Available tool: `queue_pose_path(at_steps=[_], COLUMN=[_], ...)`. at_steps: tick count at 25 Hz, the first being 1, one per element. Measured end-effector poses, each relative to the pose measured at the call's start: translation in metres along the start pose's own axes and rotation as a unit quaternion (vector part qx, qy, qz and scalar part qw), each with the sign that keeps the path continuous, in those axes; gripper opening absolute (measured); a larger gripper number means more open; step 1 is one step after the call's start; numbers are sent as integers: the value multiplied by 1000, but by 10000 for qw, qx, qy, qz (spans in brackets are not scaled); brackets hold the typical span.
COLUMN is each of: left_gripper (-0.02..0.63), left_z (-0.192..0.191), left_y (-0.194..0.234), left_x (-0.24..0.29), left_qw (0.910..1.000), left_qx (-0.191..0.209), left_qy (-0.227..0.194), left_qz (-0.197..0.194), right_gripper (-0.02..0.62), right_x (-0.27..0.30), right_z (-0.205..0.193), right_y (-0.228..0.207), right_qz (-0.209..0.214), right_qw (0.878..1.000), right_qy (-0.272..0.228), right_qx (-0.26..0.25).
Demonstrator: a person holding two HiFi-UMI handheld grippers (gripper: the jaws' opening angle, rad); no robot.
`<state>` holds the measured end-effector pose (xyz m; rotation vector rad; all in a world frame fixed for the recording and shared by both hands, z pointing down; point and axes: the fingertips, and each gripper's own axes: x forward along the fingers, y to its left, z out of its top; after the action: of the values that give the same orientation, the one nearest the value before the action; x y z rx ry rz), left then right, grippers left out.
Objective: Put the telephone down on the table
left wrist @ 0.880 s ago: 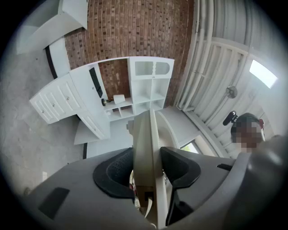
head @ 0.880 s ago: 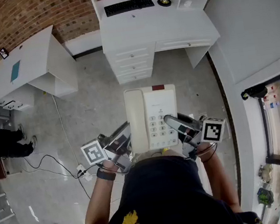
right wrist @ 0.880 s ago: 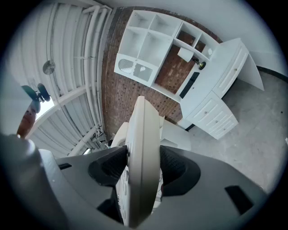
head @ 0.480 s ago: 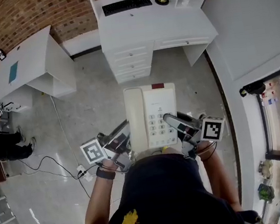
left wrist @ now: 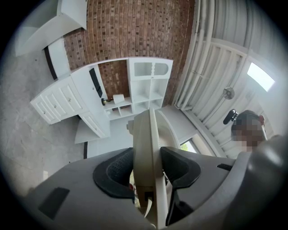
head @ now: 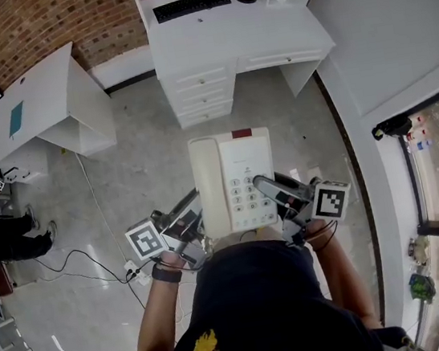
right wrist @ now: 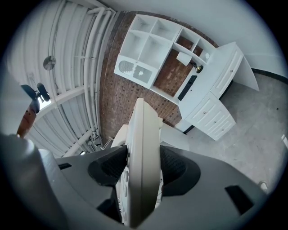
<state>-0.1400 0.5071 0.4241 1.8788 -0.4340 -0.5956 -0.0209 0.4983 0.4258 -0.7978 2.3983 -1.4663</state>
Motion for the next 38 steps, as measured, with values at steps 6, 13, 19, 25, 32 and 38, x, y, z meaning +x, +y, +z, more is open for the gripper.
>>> queue_pose_path(at_steps=[6,13,19,25,32,38], left_gripper=[198,198,198,199,199,200], left_z=[2,8,11,24,42,57], left_y=[-1,0,8,19,35,57], left_x=[-16,-36,-31,-8,35,94], left_qw=[9999,9997,9994,9990,9980,9973], left_qx=[-5,26,81,183,356,219], left_qy=[104,242,328,346,255,304], left_qz=[-47,-58,79,208,458,628], right_gripper=[218,215,213,210,210,210], right_x=[3,15,22,29,36,32], right_z=[-18,-30,-23,2,44,101], right_y=[5,19,12,-4,-34,-68], right_qz=[-176,-180,-257,-181,-1,49], right_qw=[9995,9991,9987,9986,9985,9975], right_qy=[-193,-344,-400,-412,-384,-483], right_qx=[150,152,197,273,383,516])
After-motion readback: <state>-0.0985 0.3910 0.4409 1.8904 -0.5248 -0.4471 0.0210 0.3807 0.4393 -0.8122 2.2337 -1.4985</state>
